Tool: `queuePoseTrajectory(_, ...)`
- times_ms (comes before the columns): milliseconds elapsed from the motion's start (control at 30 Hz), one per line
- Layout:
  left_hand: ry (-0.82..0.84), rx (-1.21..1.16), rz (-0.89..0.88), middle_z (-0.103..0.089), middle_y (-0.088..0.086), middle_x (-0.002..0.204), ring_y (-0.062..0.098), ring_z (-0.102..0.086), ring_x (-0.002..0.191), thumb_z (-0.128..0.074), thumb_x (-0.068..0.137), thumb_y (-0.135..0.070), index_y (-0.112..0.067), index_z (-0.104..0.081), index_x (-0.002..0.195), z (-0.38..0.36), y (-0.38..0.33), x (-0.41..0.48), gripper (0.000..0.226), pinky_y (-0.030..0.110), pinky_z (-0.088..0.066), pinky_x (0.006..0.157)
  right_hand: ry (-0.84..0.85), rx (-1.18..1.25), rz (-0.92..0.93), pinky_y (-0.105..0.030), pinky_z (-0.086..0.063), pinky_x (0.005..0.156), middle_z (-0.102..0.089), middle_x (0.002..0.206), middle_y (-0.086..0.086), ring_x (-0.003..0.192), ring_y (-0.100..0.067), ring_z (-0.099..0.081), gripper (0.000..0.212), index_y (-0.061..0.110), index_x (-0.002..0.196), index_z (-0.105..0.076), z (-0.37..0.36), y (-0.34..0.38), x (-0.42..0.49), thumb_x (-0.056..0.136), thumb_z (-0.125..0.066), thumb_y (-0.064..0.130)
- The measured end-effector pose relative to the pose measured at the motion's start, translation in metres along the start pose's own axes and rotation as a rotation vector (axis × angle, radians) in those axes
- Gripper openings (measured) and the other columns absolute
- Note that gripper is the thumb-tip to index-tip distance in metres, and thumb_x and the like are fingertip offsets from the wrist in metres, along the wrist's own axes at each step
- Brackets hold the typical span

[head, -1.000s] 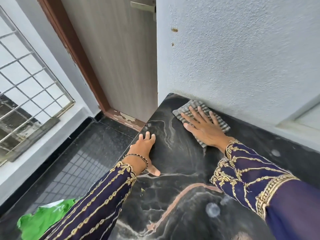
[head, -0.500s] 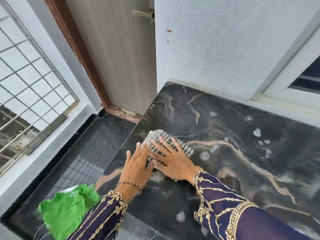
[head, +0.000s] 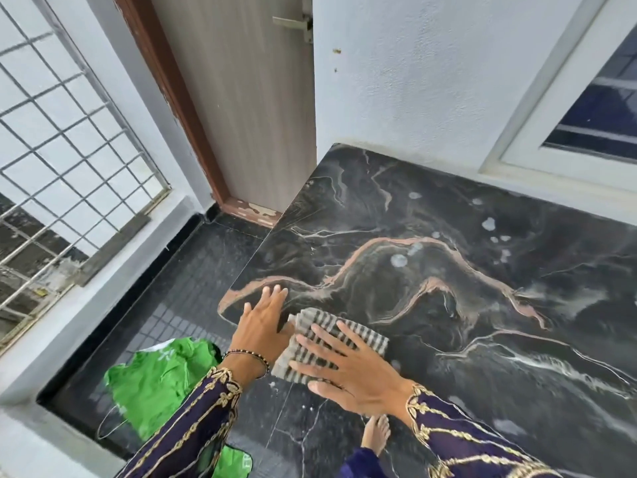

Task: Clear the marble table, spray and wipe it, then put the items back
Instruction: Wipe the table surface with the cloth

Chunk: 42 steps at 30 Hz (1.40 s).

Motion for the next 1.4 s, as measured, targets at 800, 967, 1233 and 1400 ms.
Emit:
queuePoseTrajectory(800,0.29,0.344,-0.032,0.016,0.009,0.16,0.04,0.013,0.146,-0.077,0.044,-0.075,-0.018,0.025,0.147,-0.046,-0.136,0.272,0.156,0.076,-0.015,0.105,0.003,0.087,-0.345,-0.045,0.017,0.123,0.023,0.162,0.03,0.147,0.002,0.032,0.051,0.069,0.145,0.013,0.072,-0.418,0.086,0.095,0.002,0.074)
queuePoseTrajectory(967,0.421,0.441,0.063,0.023,0.016,0.156,0.048,0.015,0.143,-0.081,0.042,-0.069,-0.021,0.026,0.147,-0.059,-0.139,0.287,0.157,0.077,-0.024,0.101,-0.011,0.092,-0.424,-0.049,0.012,0.124,0.017,0.165,0.026,0.152,-0.002,0.021,0.051,0.072,0.141,0.015,0.089,-0.477,0.109,0.092,0.004,0.078)
queuePoseTrajectory(1233,0.468,0.461,0.083,0.023,0.018,0.156,0.049,0.015,0.142,-0.082,0.043,-0.068,-0.02,0.024,0.148,-0.058,-0.142,0.287,0.157,0.076,-0.027,0.1,0.004,0.094,-0.478,-0.045,0.013,0.121,0.02,0.165,0.023,0.152,-0.003,0.02,0.053,0.061,0.152,0.006,0.097,-0.489,0.115,0.102,-0.009,0.067)
queuePoseTrajectory(1400,0.468,0.47,0.079,0.021,0.018,0.156,0.049,0.014,0.143,-0.082,0.043,-0.069,-0.02,0.023,0.148,-0.056,-0.142,0.285,0.156,0.075,-0.029,0.1,0.015,0.109,-0.482,-0.04,0.022,0.117,0.024,0.163,0.025,0.15,-0.003,0.027,0.06,0.063,0.15,0.012,0.089,-0.506,0.061,0.093,0.002,0.076)
Point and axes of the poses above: each hand's wrist, its own x-axis towards the middle knuckle, its own z-axis out of the back of the hand, y = z × x, the point moved 9 cm from there along x, towards the middle knuckle
